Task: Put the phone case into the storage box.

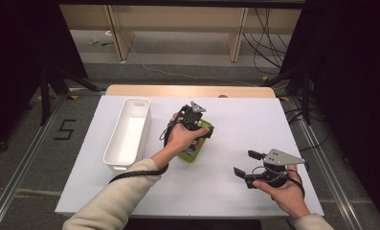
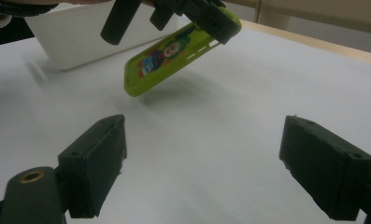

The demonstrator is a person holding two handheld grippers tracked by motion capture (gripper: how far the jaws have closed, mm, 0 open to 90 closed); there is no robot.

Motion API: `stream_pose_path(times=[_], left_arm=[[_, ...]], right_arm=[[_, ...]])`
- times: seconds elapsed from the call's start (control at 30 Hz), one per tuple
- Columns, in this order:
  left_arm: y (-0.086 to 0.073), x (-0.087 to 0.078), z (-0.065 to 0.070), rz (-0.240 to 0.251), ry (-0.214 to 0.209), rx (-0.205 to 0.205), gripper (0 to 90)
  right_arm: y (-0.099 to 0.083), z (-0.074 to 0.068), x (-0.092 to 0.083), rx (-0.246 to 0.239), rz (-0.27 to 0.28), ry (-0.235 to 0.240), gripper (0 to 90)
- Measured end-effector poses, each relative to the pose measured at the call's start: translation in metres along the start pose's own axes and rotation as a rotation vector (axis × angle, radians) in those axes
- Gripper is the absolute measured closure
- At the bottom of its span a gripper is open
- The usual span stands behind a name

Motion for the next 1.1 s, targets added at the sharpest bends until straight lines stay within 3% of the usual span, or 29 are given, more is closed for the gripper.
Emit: stream_pose_path(times=[1.1], left_arm=[[0.02, -0.037, 0.007, 0.109, -0.007, 0.027, 16.3]], right_arm=[[0.0, 0.001, -0.001, 0.001, 0.002, 0.0, 16.1]])
Point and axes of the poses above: each handheld gripper's, and its own axes: x roughly forward along the jaws, y roughly out of its top, z roughly to its right, the point moved 8 cm from there along x, roughly forward along the jaws, and after that the axes turned 4 degrees about -y, right-handed, at the moved point
